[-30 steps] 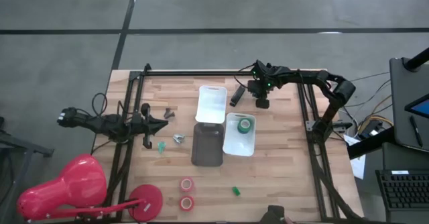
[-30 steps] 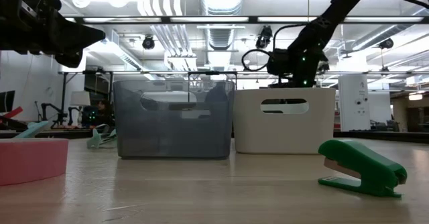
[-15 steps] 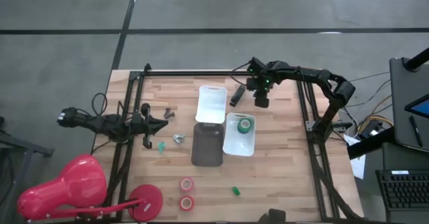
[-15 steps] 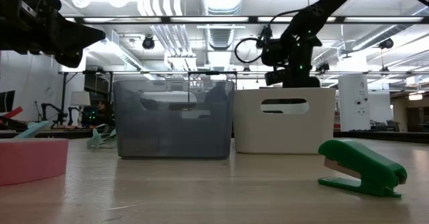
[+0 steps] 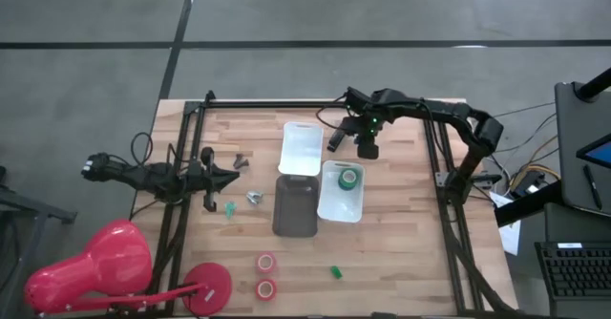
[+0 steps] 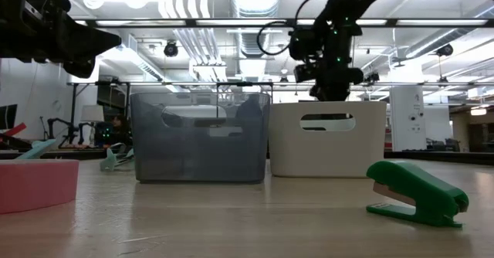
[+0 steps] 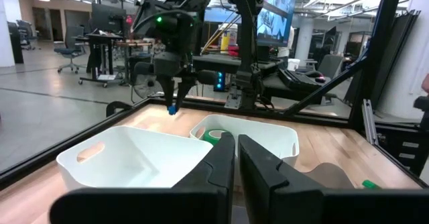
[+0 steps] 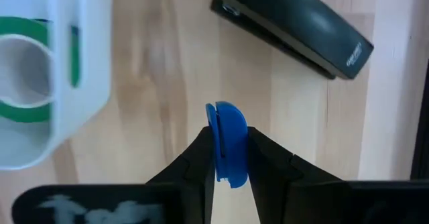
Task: Pick and place Stapler, Stapler remover, tape
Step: Put the blue stapler into the black bin
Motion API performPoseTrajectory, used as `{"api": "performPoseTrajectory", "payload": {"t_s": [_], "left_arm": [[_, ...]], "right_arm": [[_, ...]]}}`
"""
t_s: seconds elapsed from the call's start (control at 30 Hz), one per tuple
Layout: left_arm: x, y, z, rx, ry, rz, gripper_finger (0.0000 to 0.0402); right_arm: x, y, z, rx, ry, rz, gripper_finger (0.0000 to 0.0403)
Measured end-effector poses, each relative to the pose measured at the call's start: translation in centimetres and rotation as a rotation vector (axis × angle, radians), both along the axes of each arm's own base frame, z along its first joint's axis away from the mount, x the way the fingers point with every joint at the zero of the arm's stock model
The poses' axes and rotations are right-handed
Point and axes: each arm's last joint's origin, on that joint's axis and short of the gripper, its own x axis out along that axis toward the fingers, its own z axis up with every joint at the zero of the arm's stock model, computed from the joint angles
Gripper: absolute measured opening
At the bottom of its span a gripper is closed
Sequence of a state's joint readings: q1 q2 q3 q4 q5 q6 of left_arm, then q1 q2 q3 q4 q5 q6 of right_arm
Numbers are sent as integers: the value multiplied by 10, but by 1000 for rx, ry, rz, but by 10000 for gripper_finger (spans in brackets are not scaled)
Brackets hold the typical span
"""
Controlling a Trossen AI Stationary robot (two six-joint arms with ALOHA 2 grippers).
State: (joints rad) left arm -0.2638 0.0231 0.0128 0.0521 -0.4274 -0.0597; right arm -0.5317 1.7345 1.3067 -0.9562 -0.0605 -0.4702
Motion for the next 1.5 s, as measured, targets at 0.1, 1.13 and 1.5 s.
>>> {"api": "performPoseTrajectory", "payload": {"t_s": [0.1, 1.13, 1.5], "left_arm": [[0, 0, 0, 0, 0, 0, 23], [0, 0, 0, 0, 0, -1, 23], [0, 0, 0, 0, 1, 0, 23]], "right_arm": [[6, 7, 7, -1, -7, 15, 66], [72, 147, 53, -62, -255, 425, 69], [89, 194, 62, -89, -467, 547, 72]]}}
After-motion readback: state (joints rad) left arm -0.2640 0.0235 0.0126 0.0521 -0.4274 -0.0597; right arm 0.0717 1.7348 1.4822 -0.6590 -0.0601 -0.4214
